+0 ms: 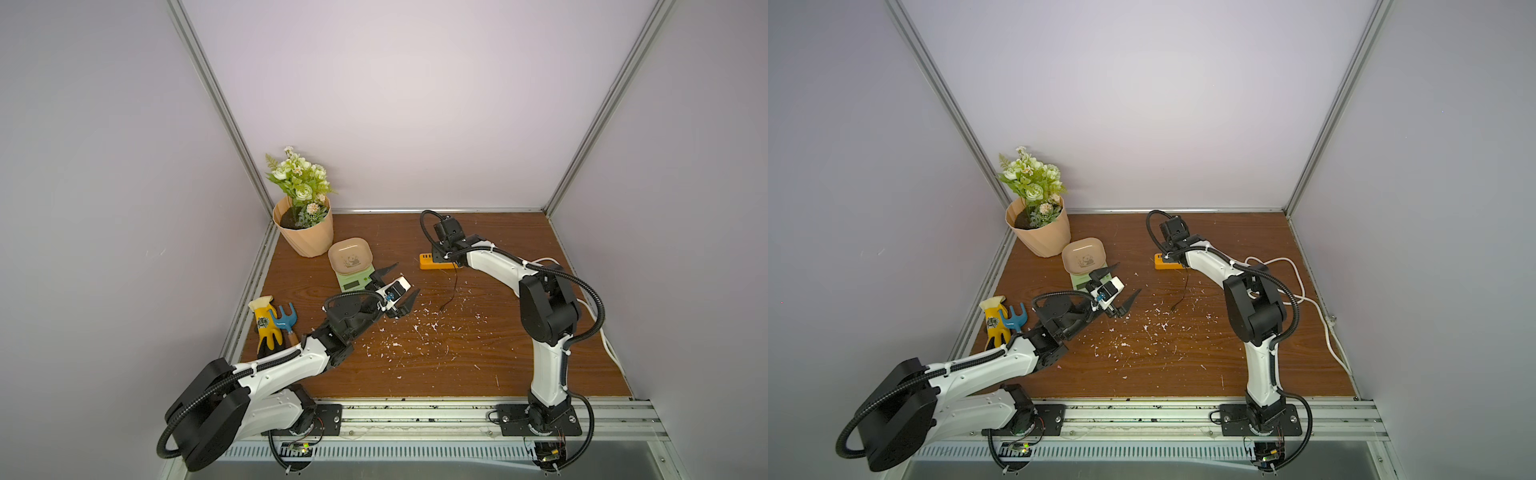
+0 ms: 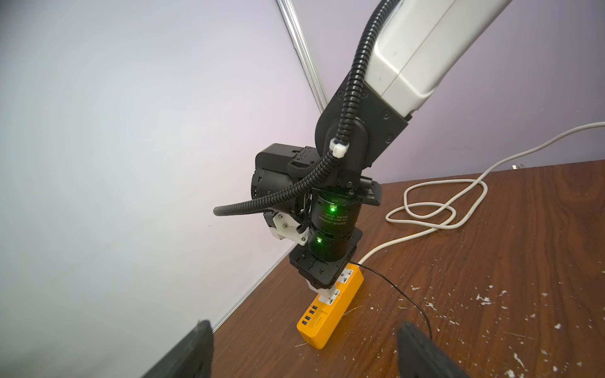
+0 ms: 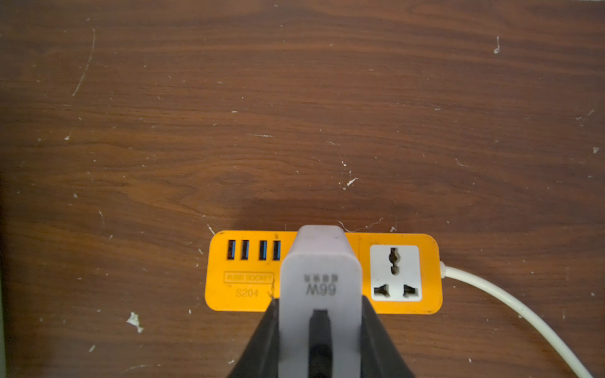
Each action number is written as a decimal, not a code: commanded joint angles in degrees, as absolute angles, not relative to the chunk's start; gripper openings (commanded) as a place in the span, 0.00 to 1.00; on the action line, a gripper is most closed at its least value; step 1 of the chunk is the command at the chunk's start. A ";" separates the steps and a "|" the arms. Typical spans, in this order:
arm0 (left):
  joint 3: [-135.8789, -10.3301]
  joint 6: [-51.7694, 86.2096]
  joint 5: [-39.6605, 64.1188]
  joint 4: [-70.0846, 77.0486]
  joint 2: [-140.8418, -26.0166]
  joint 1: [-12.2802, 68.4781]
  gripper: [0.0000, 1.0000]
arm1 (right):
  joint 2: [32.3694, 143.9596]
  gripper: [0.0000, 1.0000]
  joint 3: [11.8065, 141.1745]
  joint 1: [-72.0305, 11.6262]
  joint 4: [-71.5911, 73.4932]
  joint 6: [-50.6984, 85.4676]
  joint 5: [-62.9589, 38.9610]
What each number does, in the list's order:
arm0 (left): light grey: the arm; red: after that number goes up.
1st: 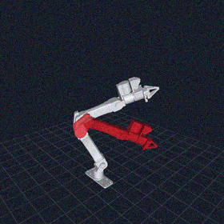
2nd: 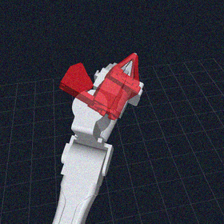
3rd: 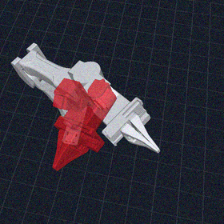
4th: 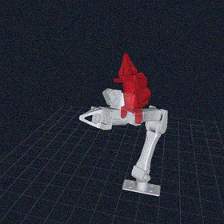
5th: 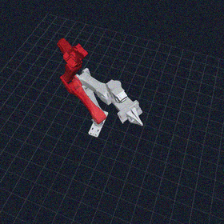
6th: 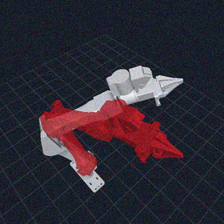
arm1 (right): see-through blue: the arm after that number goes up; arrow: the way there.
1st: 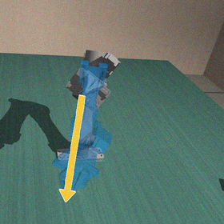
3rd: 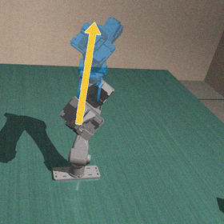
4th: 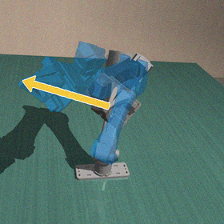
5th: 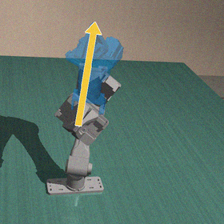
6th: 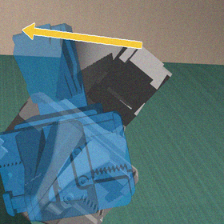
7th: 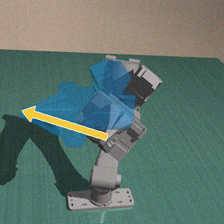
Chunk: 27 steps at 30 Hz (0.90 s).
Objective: Charge the electronic scale
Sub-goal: Insert the plug into the socket.
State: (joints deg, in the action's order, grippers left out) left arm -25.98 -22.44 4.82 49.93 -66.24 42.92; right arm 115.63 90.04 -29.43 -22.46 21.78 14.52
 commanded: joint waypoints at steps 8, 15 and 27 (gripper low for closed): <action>-25.93 -22.41 5.67 51.59 -65.75 42.21 0.88 | 115.49 0.00 91.58 -28.83 -23.90 24.13 13.69; -25.93 -22.59 5.81 51.17 -65.47 42.25 0.88 | 116.31 0.00 92.87 -28.06 -26.48 23.47 12.84; -25.95 -22.48 6.50 50.45 -64.95 42.26 0.89 | 120.21 0.00 96.13 -26.76 -31.29 22.24 11.40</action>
